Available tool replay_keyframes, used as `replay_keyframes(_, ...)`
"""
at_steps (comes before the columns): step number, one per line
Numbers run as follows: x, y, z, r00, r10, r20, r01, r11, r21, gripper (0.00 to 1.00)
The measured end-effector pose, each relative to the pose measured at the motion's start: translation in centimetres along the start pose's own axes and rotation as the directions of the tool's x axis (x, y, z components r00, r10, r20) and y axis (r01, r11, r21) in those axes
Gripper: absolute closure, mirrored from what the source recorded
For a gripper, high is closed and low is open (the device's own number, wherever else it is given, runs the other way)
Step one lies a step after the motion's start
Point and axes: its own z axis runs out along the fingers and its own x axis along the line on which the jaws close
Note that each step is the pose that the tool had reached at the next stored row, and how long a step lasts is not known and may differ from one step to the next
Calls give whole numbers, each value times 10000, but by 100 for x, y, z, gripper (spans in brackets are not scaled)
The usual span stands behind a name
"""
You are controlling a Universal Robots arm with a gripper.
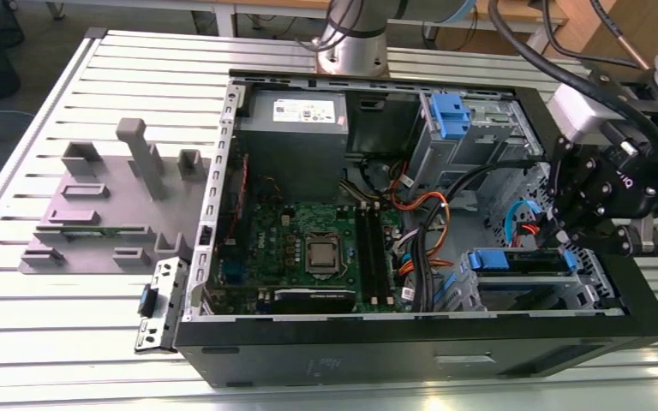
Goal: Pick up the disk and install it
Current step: 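Insert the second disk wire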
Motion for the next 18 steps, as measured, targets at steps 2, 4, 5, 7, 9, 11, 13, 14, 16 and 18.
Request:
replay_keyframes(2,0,4,-54,10000,1,2,-1,10000,0,89)
replay_keyframes(4,-5,7,-132,10000,1,3,-1,10000,0,89)
replay_keyframes(5,-9,8,-178,10000,2,1,-2,10000,-1,89)
replay_keyframes(7,-17,11,-254,10000,1,3,-1,10000,-1,89)
replay_keyframes(9,-42,13,-300,10000,2,-2,-2,10000,-1,89)
replay_keyframes(11,-115,13,-302,10000,5,-78,-5,10000,-1,89)
replay_keyframes(13,-207,13,-304,9999,6,-117,-6,10000,-1,89)
replay_keyframes(14,-237,13,-303,9999,6,-123,-6,10000,-2,89)
replay_keyframes(16,-251,13,-296,9999,5,-170,-6,10000,-46,89)
replay_keyframes(18,-251,13,-286,9998,6,-203,-8,10000,-94,89)
